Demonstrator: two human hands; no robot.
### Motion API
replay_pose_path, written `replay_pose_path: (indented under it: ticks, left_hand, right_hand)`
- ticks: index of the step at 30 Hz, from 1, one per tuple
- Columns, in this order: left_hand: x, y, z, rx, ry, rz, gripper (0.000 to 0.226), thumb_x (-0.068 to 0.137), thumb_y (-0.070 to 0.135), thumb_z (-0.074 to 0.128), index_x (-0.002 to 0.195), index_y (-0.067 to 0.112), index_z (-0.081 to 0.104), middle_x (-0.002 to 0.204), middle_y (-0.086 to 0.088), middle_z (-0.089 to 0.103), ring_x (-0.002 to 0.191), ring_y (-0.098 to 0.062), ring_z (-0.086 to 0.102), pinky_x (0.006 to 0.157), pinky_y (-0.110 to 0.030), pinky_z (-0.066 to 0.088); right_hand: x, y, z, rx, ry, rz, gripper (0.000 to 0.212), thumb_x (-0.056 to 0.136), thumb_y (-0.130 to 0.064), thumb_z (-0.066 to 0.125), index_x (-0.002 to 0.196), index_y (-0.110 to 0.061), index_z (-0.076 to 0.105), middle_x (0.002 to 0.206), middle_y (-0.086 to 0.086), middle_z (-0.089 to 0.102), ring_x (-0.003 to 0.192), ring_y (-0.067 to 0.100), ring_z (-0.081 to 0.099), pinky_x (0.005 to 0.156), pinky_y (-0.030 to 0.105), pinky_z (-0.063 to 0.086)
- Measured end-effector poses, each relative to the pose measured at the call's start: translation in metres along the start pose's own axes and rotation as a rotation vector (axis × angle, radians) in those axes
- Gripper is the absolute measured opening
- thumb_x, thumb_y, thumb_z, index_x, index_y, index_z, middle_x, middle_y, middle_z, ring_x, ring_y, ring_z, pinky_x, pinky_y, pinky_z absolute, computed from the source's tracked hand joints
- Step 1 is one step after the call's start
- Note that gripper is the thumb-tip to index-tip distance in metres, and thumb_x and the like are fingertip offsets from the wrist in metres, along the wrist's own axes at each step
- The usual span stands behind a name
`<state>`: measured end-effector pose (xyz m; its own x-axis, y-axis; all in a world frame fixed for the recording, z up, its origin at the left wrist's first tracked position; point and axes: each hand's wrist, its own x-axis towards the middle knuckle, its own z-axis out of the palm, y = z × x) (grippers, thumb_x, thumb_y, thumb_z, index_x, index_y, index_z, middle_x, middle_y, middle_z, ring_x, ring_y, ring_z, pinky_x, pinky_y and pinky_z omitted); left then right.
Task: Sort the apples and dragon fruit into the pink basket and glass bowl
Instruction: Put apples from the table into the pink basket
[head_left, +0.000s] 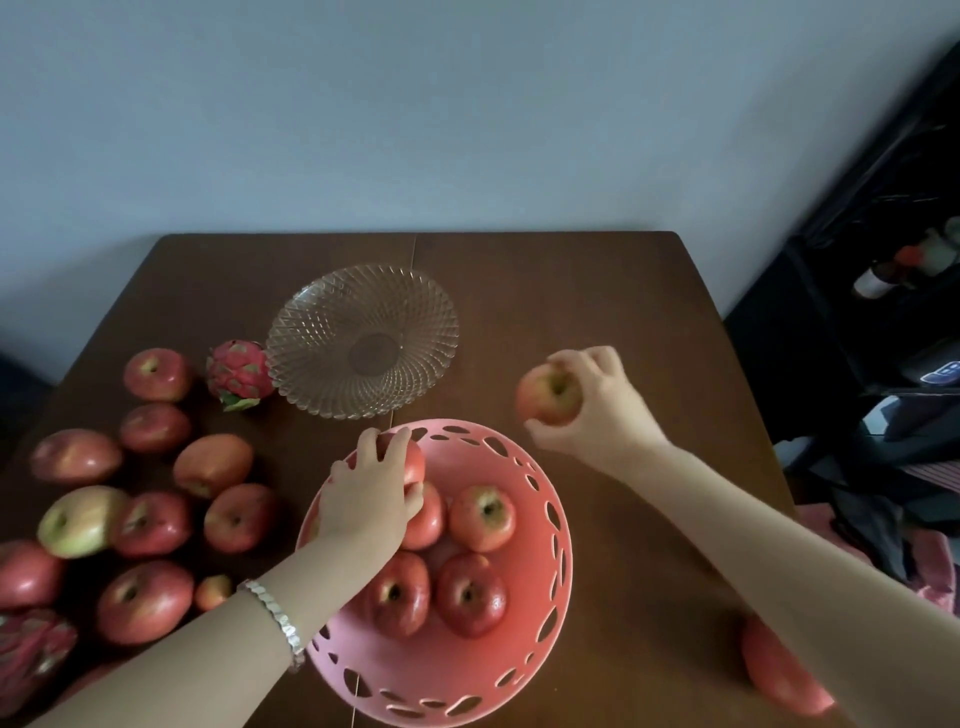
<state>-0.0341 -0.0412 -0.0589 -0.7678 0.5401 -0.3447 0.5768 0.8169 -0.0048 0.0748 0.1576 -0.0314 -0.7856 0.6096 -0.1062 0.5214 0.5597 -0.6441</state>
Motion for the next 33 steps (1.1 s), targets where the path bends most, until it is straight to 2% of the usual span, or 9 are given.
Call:
replay_pose_path:
  ticks: [3,8,14,20,23,25,29,31,33]
  left_hand:
    - [-0.002,-0.009,0.000,-0.038,0.039,0.026,0.062,0.092,0.047,0.046,0.146,0.035,0.018,0.150,0.002,0.022,0.114,-0.029,0.049,0.086,-0.035,0.045]
    - [-0.002,-0.014,0.000,-0.223,0.058,0.048,0.059,0.088,0.044,0.055,0.141,0.041,0.027,0.143,0.005,0.031,0.112,-0.029,0.048,0.086,-0.039,0.046]
    - [0.002,-0.021,-0.001,-0.194,0.078,0.080,0.058,0.087,0.048,0.055,0.139,0.038,0.030,0.141,0.005,0.035,0.111,-0.030,0.049,0.086,-0.040,0.043]
    - [0.004,-0.006,-0.004,-0.087,0.274,0.161,0.056,0.088,0.050,0.051,0.139,0.030,0.038,0.149,0.004,0.033,0.138,-0.023,0.027,0.112,-0.039,0.017]
    - [0.007,0.011,-0.002,-0.172,0.206,0.295,0.051,0.090,0.046,0.051,0.137,0.030,0.039,0.151,0.008,0.033,0.137,-0.010,0.034,0.117,-0.037,0.009]
    - [0.009,0.023,0.000,-0.115,0.170,0.327,0.049,0.090,0.044,0.051,0.135,0.030,0.039,0.147,0.008,0.038,0.133,-0.013,0.041,0.115,-0.037,0.014]
    - [0.006,0.043,0.011,0.119,0.222,0.264,0.046,0.087,0.030,0.059,0.130,0.019,0.045,0.134,-0.007,0.052,0.119,-0.028,0.052,0.103,-0.040,0.032]
    - [0.001,0.051,0.016,0.171,0.283,0.207,0.046,0.070,0.026,0.077,0.110,0.013,0.060,0.109,-0.014,0.067,0.095,-0.033,0.064,0.088,-0.041,0.047]
    - [0.001,0.055,0.022,0.175,0.320,0.188,0.050,0.049,0.020,0.089,0.092,0.009,0.067,0.087,-0.017,0.071,0.073,-0.034,0.067,0.072,-0.038,0.054]
  right_hand:
    - [-0.016,-0.037,0.026,-0.013,-0.163,-0.124,0.073,0.061,-0.036,0.076,0.128,-0.031,0.047,0.123,0.002,0.042,0.112,0.022,0.049,0.098,0.031,0.044]
    - [-0.021,-0.048,0.070,-0.201,-0.286,-0.115,0.083,0.066,-0.039,0.074,0.137,-0.024,0.035,0.129,0.001,0.043,0.117,0.025,0.042,0.098,0.034,0.041]
    - [-0.031,-0.045,0.094,-0.134,-0.157,0.010,0.068,0.075,-0.038,0.072,0.134,-0.023,0.042,0.131,0.006,0.037,0.116,0.028,0.044,0.094,0.032,0.042]
    - [-0.037,-0.046,0.103,0.020,-0.103,0.113,0.063,0.077,-0.031,0.072,0.133,-0.022,0.043,0.123,0.009,0.035,0.110,0.029,0.052,0.092,0.036,0.047]
    - [-0.042,-0.041,0.094,0.104,-0.150,0.121,0.067,0.079,-0.020,0.068,0.137,-0.022,0.035,0.130,0.008,0.040,0.117,0.027,0.052,0.096,0.034,0.045]
    - [-0.048,-0.035,0.077,0.085,-0.182,0.111,0.063,0.083,-0.016,0.061,0.139,-0.021,0.033,0.134,0.005,0.047,0.125,0.023,0.045,0.099,0.031,0.040]
    - [-0.065,-0.001,0.032,-0.058,-0.053,0.074,0.038,0.086,-0.020,0.057,0.124,-0.018,0.054,0.123,0.002,0.059,0.122,0.019,0.046,0.097,0.030,0.041]
    - [-0.074,0.032,0.013,-0.151,0.066,0.176,0.038,0.086,-0.018,0.057,0.124,-0.016,0.055,0.127,0.005,0.056,0.123,0.021,0.045,0.098,0.033,0.042]
    - [-0.082,0.071,-0.001,-0.278,0.069,0.415,0.044,0.087,-0.021,0.056,0.130,-0.018,0.049,0.135,0.010,0.044,0.125,0.028,0.040,0.100,0.038,0.040]
